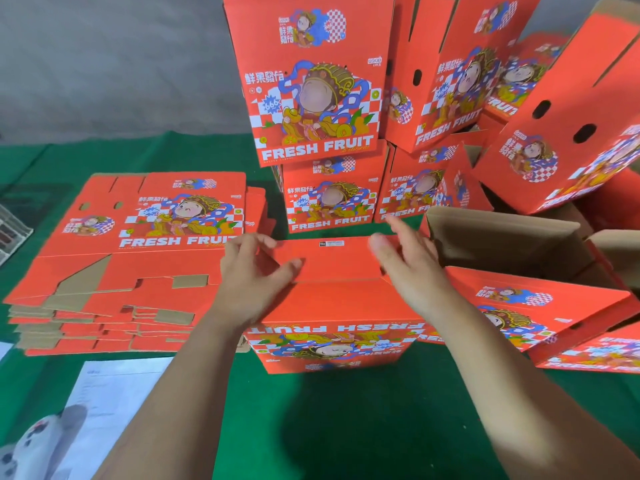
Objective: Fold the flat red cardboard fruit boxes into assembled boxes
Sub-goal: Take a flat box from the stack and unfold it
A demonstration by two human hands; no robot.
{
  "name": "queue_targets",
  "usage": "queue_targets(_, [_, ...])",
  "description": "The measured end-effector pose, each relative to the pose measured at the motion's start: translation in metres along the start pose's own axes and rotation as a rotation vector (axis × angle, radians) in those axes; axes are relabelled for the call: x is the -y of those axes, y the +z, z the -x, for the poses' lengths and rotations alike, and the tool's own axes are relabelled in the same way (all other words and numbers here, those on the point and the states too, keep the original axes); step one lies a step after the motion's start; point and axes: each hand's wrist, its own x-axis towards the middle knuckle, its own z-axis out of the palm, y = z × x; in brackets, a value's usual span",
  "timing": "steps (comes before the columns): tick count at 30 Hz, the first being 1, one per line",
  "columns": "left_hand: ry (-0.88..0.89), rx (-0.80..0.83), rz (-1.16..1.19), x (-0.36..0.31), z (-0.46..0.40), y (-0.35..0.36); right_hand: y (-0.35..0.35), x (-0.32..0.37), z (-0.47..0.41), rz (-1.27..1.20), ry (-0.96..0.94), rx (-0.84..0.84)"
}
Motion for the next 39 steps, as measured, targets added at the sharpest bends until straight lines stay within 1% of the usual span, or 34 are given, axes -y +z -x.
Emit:
queue_targets(2, [-0.012,0.099,-0.059,0.0,-0.001,0.001,0.0,-0.007,-0.001,0.285,-0.049,0.084])
queue_targets(3, [-0.047,0.127,-0.105,-0.003,-0.002,0.004,0.001,-0.009,-0.001,0.376,-0.049,0.093])
queue_targets(6, [-0.179,0.155,-0.389,-0.018,-0.006,0.014,0.011,-0.009,0.001,0.537,0.003,-0.008])
queue_targets(8, [-0.193,0.161,-0.505,-0.02,-0.007,0.016,0.016,-0.006,0.003,0.627,0.024,-0.041])
queue_targets(9, [-0.171,0.153,-0.494,-0.018,-0.007,0.016,0.017,-0.006,0.004,0.642,0.032,-0.041])
queue_targets(10, [-0.14,0.145,-0.423,-0.018,-0.005,0.014,0.017,-0.006,0.004,0.643,0.04,-0.029])
queue_targets(11, [-0.121,0.118,-0.273,-0.017,-0.004,0.012,0.016,-0.006,0.005,0.626,0.043,-0.011])
queue_targets(12, [-0.156,0.061,-0.058,-0.015,-0.003,0.011,0.014,-0.006,0.005,0.58,0.05,0.004])
queue_targets(13, [-0.242,0.009,0.167,-0.013,-0.003,0.01,0.011,-0.004,0.004,0.479,0.071,0.006])
queue_targets(14, [-0.356,-0.023,0.328,-0.013,-0.002,0.007,0.008,-0.002,0.004,0.326,0.107,-0.003])
queue_targets(15, [-0.457,-0.035,0.435,-0.013,-0.001,0.003,0.005,0.002,0.005,0.131,0.147,-0.028])
queue_targets(16, [-0.542,0.001,0.479,-0.012,0.001,-0.001,0.001,0.005,0.006,-0.056,0.188,-0.065])
queue_targets(17, [-0.592,0.042,0.492,-0.012,0.003,-0.004,-0.003,0.008,0.008,-0.188,0.221,-0.098])
queue_targets(18, [-0.608,0.046,0.483,-0.013,0.006,-0.008,-0.008,0.011,0.01,-0.261,0.25,-0.113])
queue_targets(20, [-0.539,-0.057,0.448,-0.017,0.011,-0.012,-0.021,0.017,0.016,-0.314,0.292,-0.11])
queue_targets(22, [-0.512,-0.135,0.556,-0.017,0.015,-0.015,-0.036,0.021,0.018,-0.431,0.321,-0.125])
queue_targets(23, [-0.508,-0.148,0.627,-0.018,0.018,-0.016,-0.044,0.024,0.019,-0.555,0.363,-0.123])
queue_targets(25, [-0.449,-0.209,0.739,-0.023,0.024,-0.015,-0.053,0.026,0.023,-0.791,0.487,-0.054])
queue_targets(27, [-0.342,-0.263,0.879,-0.027,0.028,-0.012,-0.053,0.021,0.027,-0.837,0.585,0.029])
queue_targets(28, [-0.288,-0.267,0.911,-0.028,0.031,-0.01,-0.052,0.019,0.029,-0.835,0.607,0.053])
queue_targets(30, [-0.187,-0.255,0.923,-0.024,0.035,-0.005,-0.052,0.022,0.027,-0.847,0.591,0.109])
queue_targets(31, [-0.149,-0.26,0.922,-0.018,0.036,-0.004,-0.052,0.025,0.025,-0.851,0.546,0.142])
queue_targets(32, [-0.127,-0.273,0.934,-0.011,0.036,-0.002,-0.054,0.026,0.022,-0.842,0.462,0.179])
queue_targets(34, [-0.171,-0.26,0.985,-0.002,0.038,-0.004,-0.057,0.022,0.016,-0.765,0.302,0.253])
queue_targets(35, [-0.221,-0.204,0.989,0.001,0.04,-0.005,-0.058,0.022,0.013,-0.718,0.262,0.269])
queue_targets(36, [-0.279,-0.11,0.969,0.002,0.041,-0.007,-0.059,0.019,0.012,-0.695,0.249,0.257])
queue_targets(37, [-0.336,0.005,0.925,0.002,0.042,-0.008,-0.057,0.014,0.013,-0.723,0.265,0.228])
queue_targets(38, [-0.379,0.102,0.877,0.002,0.042,-0.009,-0.054,0.009,0.017,-0.751,0.286,0.238])
queue_targets(39, [-0.394,0.157,0.84,0.003,0.043,-0.01,-0.053,0.001,0.024,-0.779,0.28,0.262])
